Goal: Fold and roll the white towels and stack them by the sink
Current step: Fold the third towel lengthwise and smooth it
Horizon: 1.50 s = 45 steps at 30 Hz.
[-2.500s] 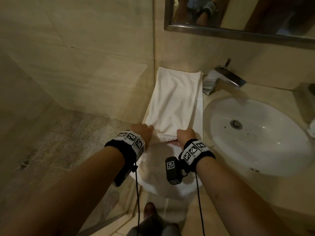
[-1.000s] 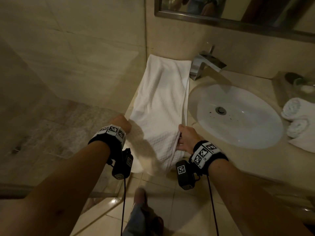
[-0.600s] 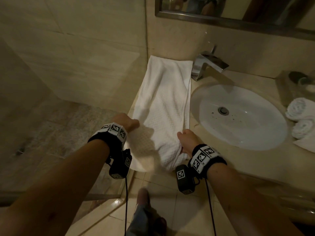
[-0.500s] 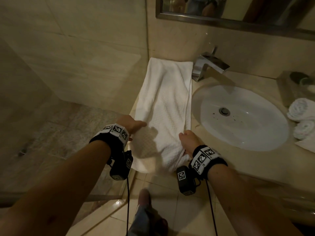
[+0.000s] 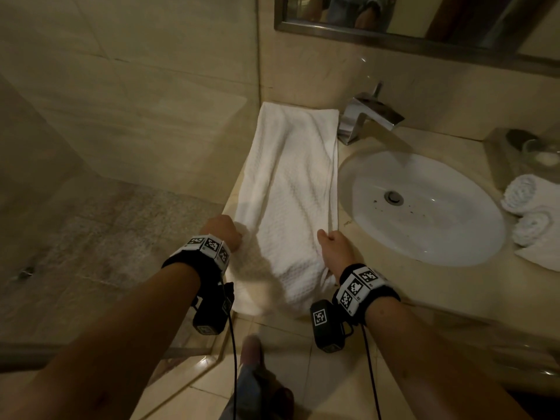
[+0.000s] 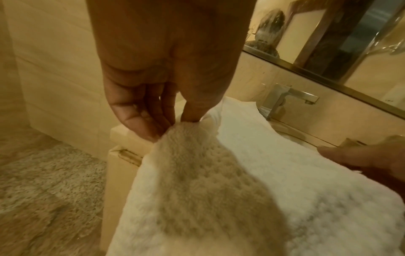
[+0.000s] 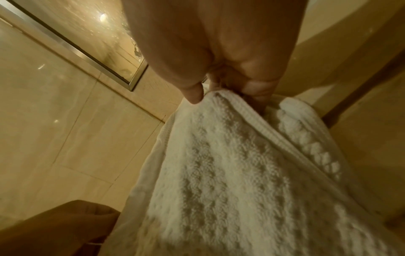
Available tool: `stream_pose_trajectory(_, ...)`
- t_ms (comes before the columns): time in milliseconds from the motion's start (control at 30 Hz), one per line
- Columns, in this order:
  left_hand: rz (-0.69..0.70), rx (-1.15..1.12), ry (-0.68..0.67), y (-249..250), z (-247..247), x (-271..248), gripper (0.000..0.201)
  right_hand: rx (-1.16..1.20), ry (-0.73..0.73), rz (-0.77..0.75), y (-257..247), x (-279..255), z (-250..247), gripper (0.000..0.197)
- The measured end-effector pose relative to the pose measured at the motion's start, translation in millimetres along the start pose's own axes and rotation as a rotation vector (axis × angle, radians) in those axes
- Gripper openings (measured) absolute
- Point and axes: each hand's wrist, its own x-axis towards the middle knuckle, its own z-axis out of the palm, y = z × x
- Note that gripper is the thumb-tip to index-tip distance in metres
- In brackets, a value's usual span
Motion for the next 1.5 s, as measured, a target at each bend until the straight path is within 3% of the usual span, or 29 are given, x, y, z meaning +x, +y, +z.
stream_pose_trajectory(200,0.007,0.005,0.080,-5,2,-2,0.036,-0.048,0.165,-0.034,5,1,-12,0.018)
stream_pose_trajectory(400,0.042,-0.062,0.188,-8,-8,-7,0.028,-0.110,0.235,0.069,0,3,-14,0.035)
stream_pose_trajectory(533,-0.008,0.068,0.045,-10,-4,-9,0.031,-0.140,0.191,0.112,-5,6,-11,0.036)
stream_pose_trajectory(733,-0.055,-0.048,0.010,-8,-7,-3,0.037,-0.078,0.115,0.045,1,4,-21,0.006)
stream_pose_trajectory(833,-0.058,-0.177,-0.026,-12,-8,3,0.043,0.046,0.090,0.045,7,1,-21,0.021)
stream_pose_trajectory(1100,-0.090,-0.151,0.023,-14,2,-15,0.045,0.176,0.027,0.109,27,-19,-24,0.023)
stream_pose_trajectory(1200,-0.106,-0.244,-0.014,-22,8,-15,0.038,0.209,-0.049,0.127,27,-29,-29,0.022)
stream_pose_trajectory(1300,-0.128,-0.496,-0.126,-28,13,-15,0.029,0.118,-0.095,0.090,27,-31,-29,0.013)
stream_pose_trajectory(1367,-0.154,-0.631,-0.183,-28,11,-20,0.029,0.064,-0.091,0.072,27,-32,-28,0.018)
stream_pose_trajectory(1500,-0.104,-0.626,-0.119,-31,10,-21,0.016,-0.028,-0.063,0.024,33,-33,-26,0.014)
